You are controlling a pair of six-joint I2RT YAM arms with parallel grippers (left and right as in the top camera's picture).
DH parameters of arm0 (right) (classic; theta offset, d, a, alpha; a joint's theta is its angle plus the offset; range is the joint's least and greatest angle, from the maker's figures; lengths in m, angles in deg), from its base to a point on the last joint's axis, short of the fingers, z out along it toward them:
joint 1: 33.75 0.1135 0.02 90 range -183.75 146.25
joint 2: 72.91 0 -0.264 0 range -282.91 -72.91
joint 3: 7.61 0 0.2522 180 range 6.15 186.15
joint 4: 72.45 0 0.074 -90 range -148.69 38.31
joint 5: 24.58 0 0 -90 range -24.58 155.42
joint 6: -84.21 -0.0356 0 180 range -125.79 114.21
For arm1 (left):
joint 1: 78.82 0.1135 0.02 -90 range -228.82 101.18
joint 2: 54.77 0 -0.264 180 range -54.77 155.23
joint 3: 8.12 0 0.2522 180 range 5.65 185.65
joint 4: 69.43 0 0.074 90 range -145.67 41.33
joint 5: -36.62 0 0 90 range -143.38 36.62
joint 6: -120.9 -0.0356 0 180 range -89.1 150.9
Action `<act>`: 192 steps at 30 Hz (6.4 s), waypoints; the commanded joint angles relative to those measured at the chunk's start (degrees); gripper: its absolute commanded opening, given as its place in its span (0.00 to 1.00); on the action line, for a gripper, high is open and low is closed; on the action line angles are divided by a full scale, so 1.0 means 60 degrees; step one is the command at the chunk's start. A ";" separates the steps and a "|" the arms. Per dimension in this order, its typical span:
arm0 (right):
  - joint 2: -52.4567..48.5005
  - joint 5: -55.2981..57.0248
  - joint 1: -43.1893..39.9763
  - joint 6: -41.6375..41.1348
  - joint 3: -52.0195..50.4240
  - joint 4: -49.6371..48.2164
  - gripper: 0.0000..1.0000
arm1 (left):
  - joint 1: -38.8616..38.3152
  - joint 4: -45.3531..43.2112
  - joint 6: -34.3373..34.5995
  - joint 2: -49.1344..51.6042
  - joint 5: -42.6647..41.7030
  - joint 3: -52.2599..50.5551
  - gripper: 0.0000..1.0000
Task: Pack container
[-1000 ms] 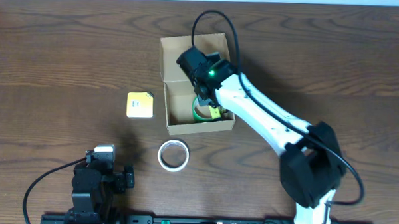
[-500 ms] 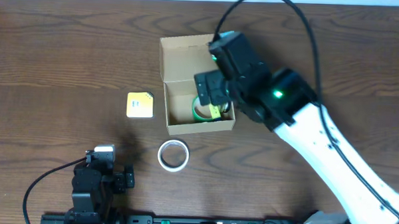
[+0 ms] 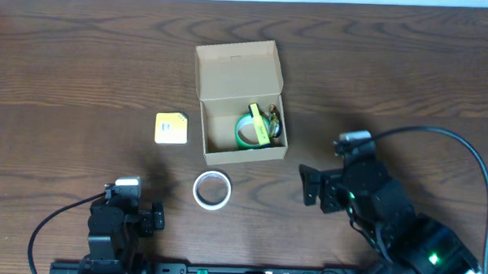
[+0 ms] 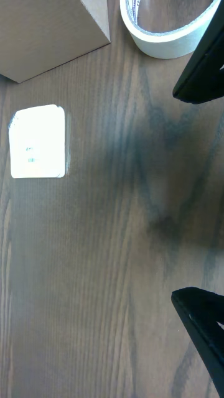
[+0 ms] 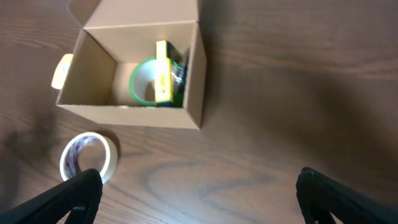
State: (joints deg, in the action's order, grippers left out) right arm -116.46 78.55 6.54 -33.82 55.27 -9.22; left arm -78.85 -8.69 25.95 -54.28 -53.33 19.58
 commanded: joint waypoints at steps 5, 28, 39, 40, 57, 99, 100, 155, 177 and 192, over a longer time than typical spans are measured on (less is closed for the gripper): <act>0.0109 0.1665 -0.0025 -0.0291 -0.0331 0.0889 0.99 | 0.0000 0.0670 -0.0215 -0.0047 0.0310 -0.0117 0.96; 0.6473 -0.0725 -0.5559 0.4470 -0.6470 -0.1636 0.99 | 0.0000 0.0670 -0.0215 -0.0047 0.0310 -0.0117 0.95; 0.6444 -0.0765 -0.5559 0.4470 -0.6637 -0.1570 0.99 | 0.0000 0.0670 -0.0215 -0.0047 0.0310 -0.0120 0.96; 0.6444 -0.0765 -0.5559 0.4470 -0.6637 -0.1570 0.99 | 0.0000 0.0670 -0.0215 -0.0047 0.0310 -0.0117 0.95; 0.6444 -0.0761 -0.5559 0.4470 -0.6637 -0.1570 0.99 | 0.0000 -0.1381 0.1333 0.0790 -0.1009 0.0903 0.95; 0.6444 -0.0765 -0.5559 0.4470 -0.6637 -0.1570 0.99 | 0.0000 0.2091 0.0947 1.7351 -0.2193 1.1143 0.95; 0.6444 -0.0765 -0.5559 0.4470 -0.6637 -0.1570 0.99 | 0.0000 0.2051 0.0772 1.7540 -0.2193 1.1143 0.95; 0.6444 -0.0765 -0.5559 0.4470 -0.6637 -0.1570 0.99 | -0.0863 0.0306 0.1730 1.9402 -0.0772 1.0648 0.95; 0.6444 -0.0765 -0.5559 0.4470 -0.6637 -0.1570 0.99 | -0.0470 0.0452 0.1832 1.9150 -0.0769 1.0663 0.60; 0.6444 -0.0765 -0.5559 0.4470 -0.6637 -0.1570 0.99 | -0.0229 0.0812 0.1829 1.5497 -0.0761 1.0663 0.60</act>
State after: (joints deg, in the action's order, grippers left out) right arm -78.08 73.96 -26.05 -7.83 15.56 -18.71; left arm -80.38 -4.05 36.90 42.30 -57.92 83.86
